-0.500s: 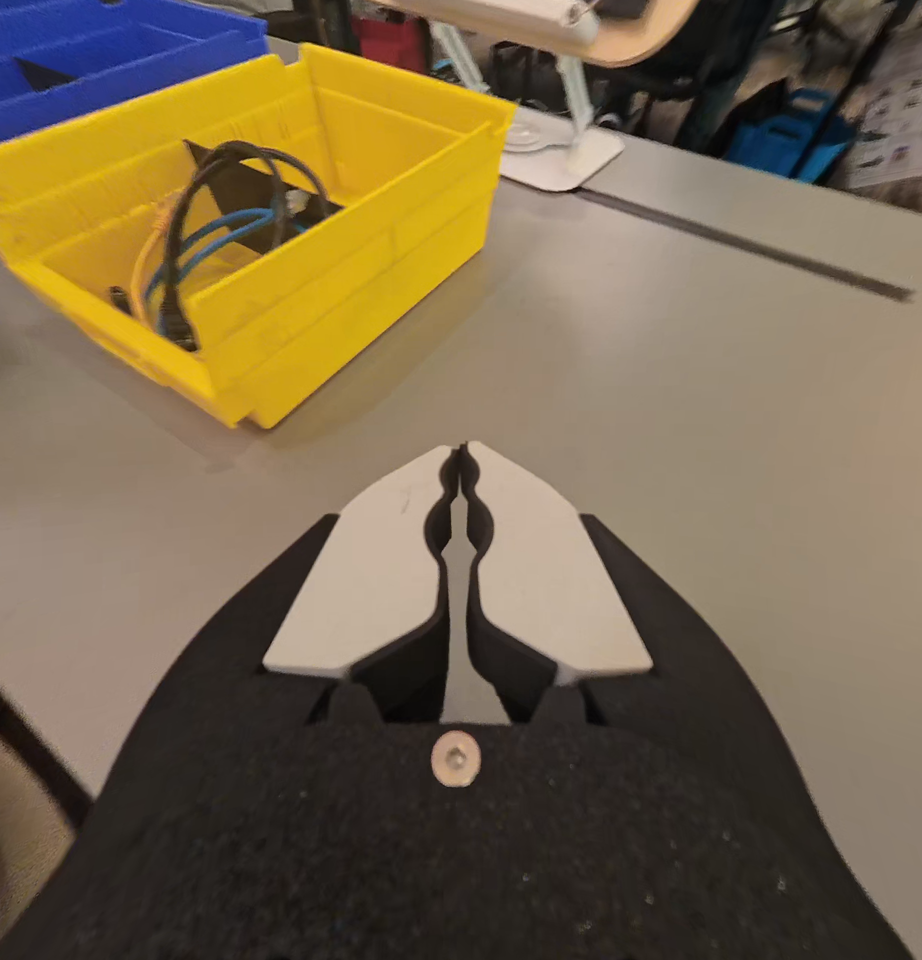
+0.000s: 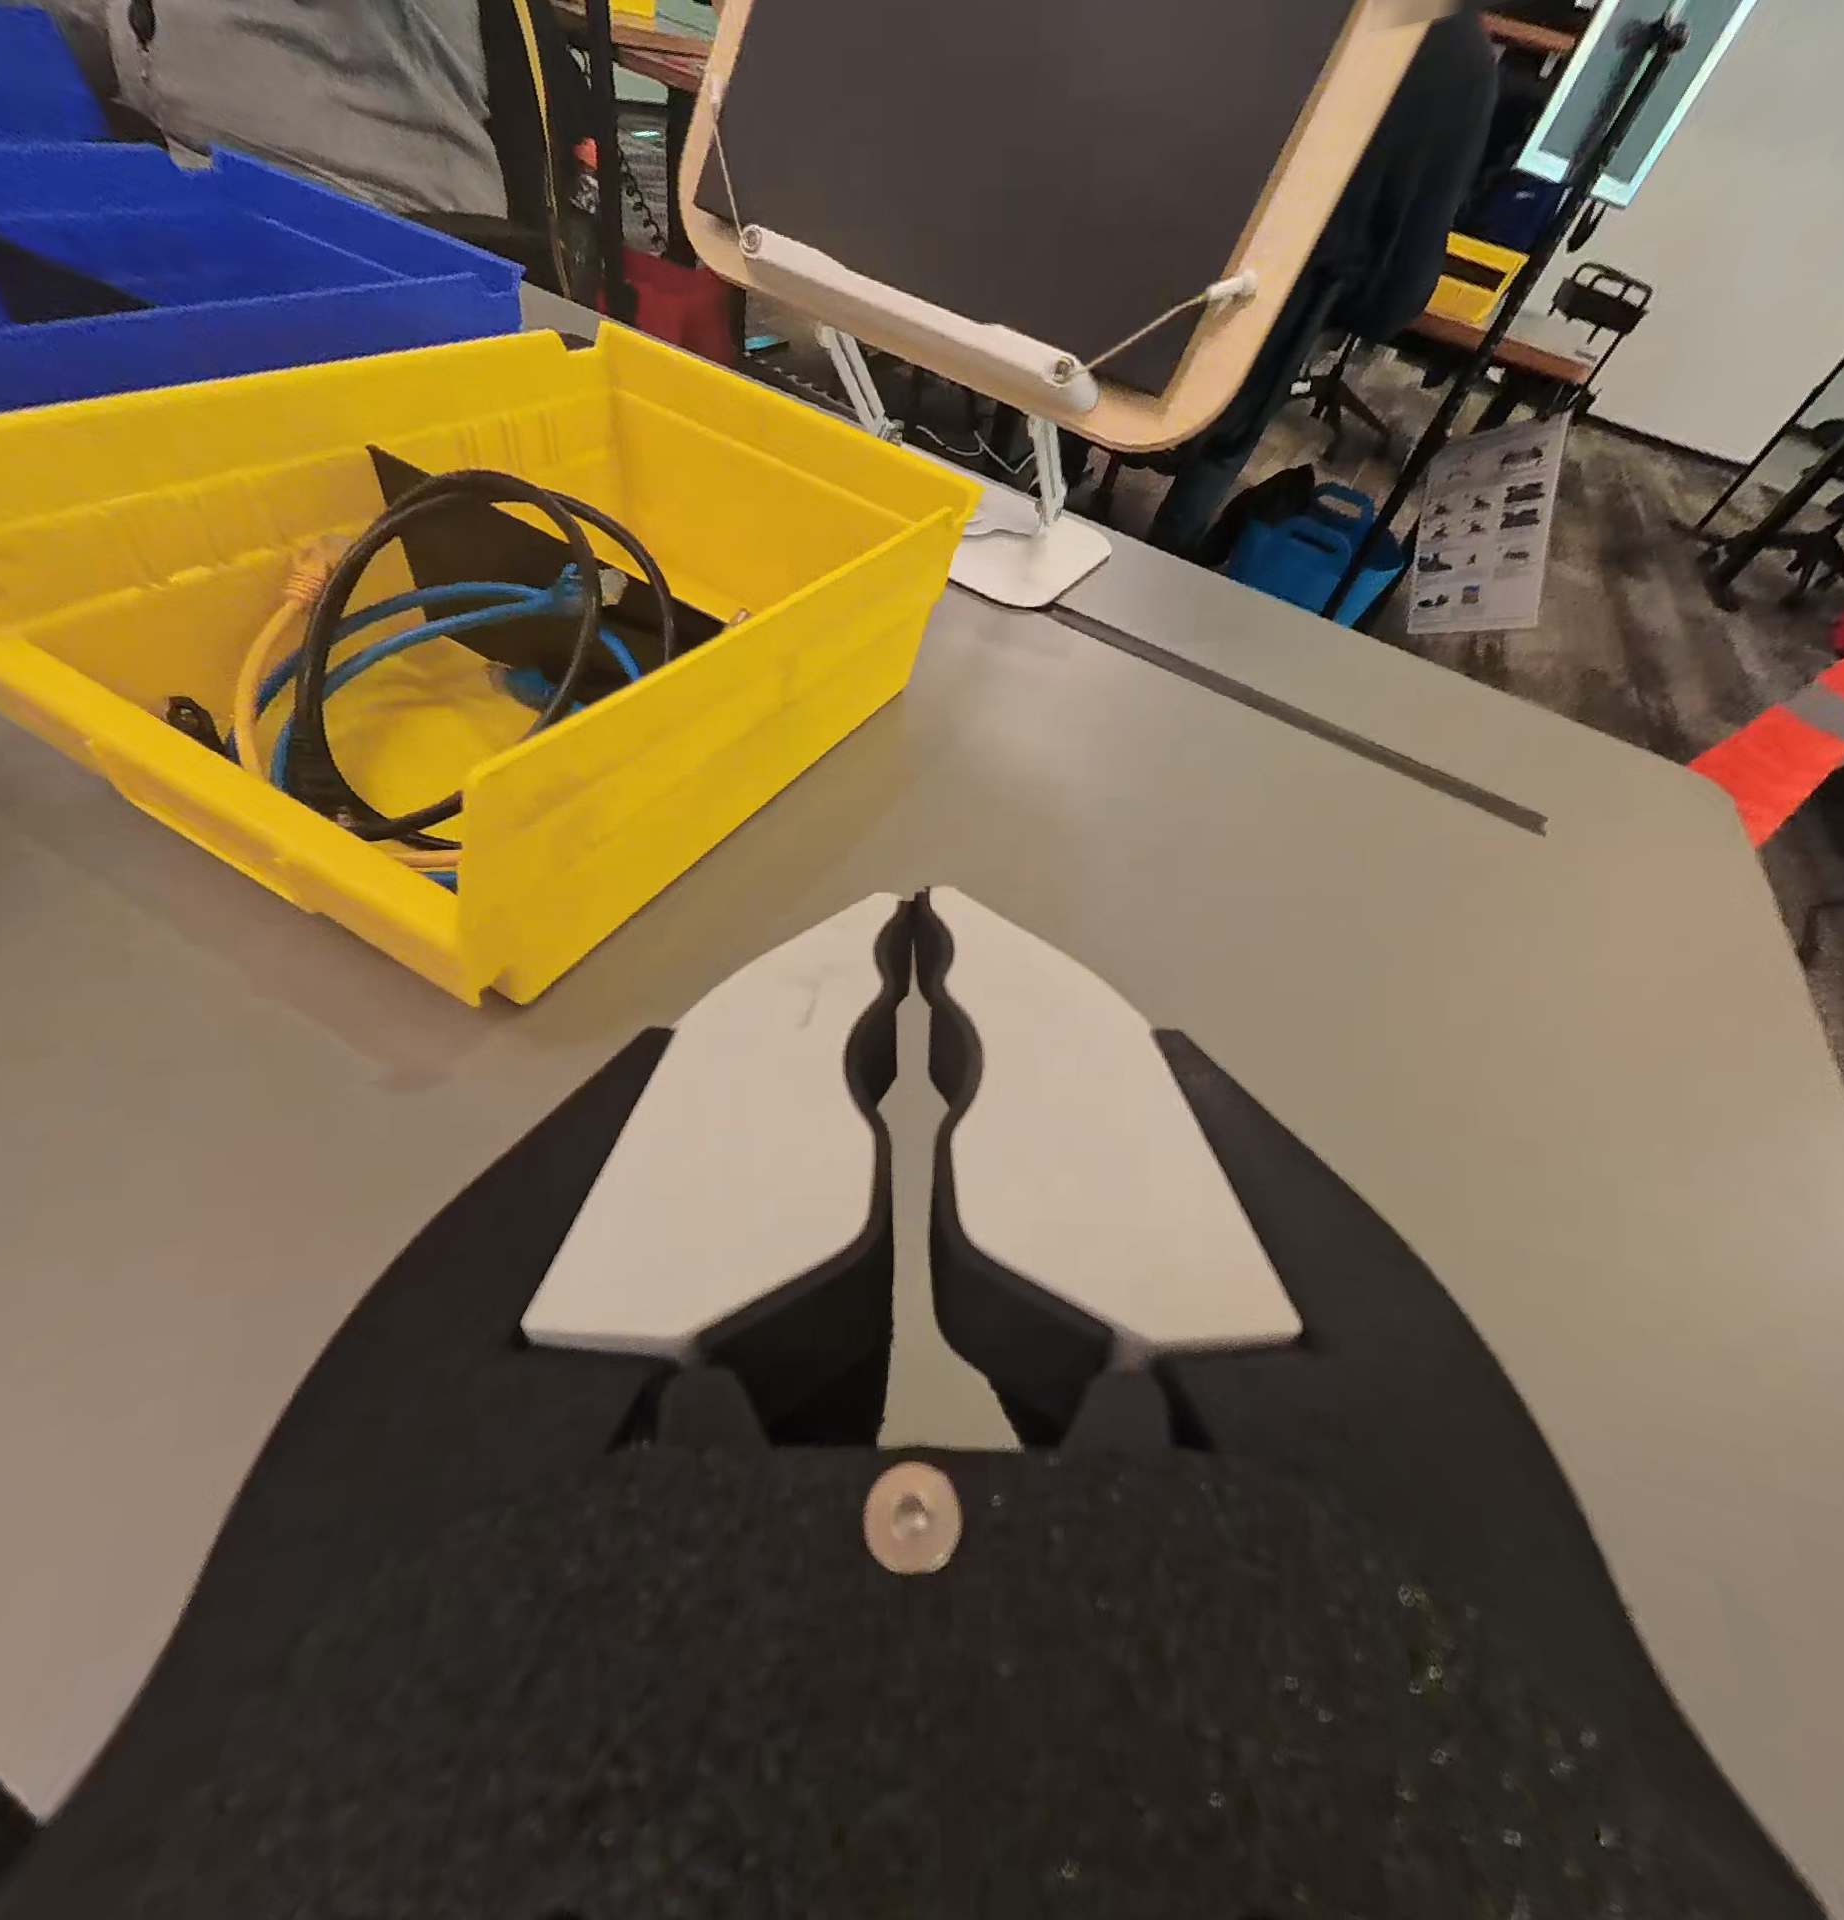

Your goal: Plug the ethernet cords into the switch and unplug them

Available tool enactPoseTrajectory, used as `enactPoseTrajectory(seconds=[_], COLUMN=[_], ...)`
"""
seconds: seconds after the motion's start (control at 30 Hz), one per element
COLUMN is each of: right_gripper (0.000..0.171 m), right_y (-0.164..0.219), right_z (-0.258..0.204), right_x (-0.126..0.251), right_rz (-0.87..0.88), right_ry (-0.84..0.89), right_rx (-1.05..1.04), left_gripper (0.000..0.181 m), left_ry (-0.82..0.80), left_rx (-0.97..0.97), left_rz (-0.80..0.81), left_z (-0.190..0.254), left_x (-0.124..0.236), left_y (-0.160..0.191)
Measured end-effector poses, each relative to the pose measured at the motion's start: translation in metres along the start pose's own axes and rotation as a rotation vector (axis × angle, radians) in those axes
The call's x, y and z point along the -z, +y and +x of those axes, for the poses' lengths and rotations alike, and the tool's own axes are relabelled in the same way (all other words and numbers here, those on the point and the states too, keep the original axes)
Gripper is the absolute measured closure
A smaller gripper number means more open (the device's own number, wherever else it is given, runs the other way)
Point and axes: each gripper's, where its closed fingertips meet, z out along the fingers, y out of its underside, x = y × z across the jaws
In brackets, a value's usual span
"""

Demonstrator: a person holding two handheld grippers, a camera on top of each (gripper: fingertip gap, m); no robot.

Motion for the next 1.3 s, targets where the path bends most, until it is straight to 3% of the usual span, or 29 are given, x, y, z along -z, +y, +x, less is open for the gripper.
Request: enactPoseTrajectory(seconds=[0.13,0.27,0.37,0.4,0.43,0.5,0.6,0.7,0.8,0.9,0.97,1.03,1.07,1.13,1.23,1.3], right_gripper=[0.171,0.170,0.164,0.161,0.158,0.151,0.130,0.122,0.124,0.128,0.144,0.141,0.141,0.149,0.157,0.141], right_y=[-0.011,-0.015,-0.009,-0.010,-0.014,-0.021,-0.027,-0.024,-0.021,-0.029,-0.033,-0.034,-0.034,-0.030,-0.020,-0.019], right_z=[-0.012,-0.040,-0.074,-0.087,-0.098,-0.123,-0.164,-0.201,-0.225,-0.247,-0.260,-0.276,-0.285,-0.298,-0.312,-0.324], right_x=[0.000,-0.007,-0.019,-0.022,-0.023,-0.024,-0.025,-0.027,-0.026,-0.021,-0.020,-0.021,-0.022,-0.030,-0.053,-0.068], right_rz=[0.089,0.101,0.047,0.049,0.060,0.077,0.087,0.050,0.034,0.063,0.067,0.057,0.049,0.014,-0.071,-0.114], right_ry=[-0.006,-0.056,-0.137,-0.162,-0.182,-0.223,-0.292,-0.330,-0.374,-0.453,-0.484,-0.518,-0.539,-0.526,-0.431,-0.389], right_rx=[-0.027,-0.010,-0.036,-0.038,-0.039,-0.025,-0.001,0.072,0.098,0.054,0.030,0.019,0.004,-0.036,-0.074,-0.090], left_gripper=[0.181,0.181,0.181,0.174,0.155,0.148,0.131,0.119,0.089,0.099,0.106,0.117,0.129,0.173,0.178,0.178], left_ry=[0.120,0.216,0.177,0.144,0.113,0.055,-0.120,-0.392,-0.380,-0.309,-0.322,-0.330,-0.326,-0.323,-0.304,-0.316], left_rx=[0.089,0.308,0.366,0.357,0.346,0.315,0.275,0.294,0.498,0.628,0.577,0.513,0.493,0.454,0.488,0.493], left_rz=[-0.010,0.174,0.254,0.254,0.257,0.282,0.286,0.237,0.220,0.253,0.184,0.150,0.141,0.136,0.171,0.163], left_z=[0.007,0.001,-0.012,-0.017,-0.023,-0.034,-0.073,-0.160,-0.224,-0.254,-0.264,-0.271,-0.273,-0.275,-0.276,-0.272], left_x=[-0.006,0.006,0.015,0.017,0.020,0.026,0.035,0.057,0.069,0.063,0.049,0.034,0.027,0.016,0.013,0.017], left_y=[0.002,-0.029,-0.039,-0.039,-0.040,-0.045,-0.040,-0.014,0.024,0.043,0.052,0.053,0.053,0.053,0.051,0.054])
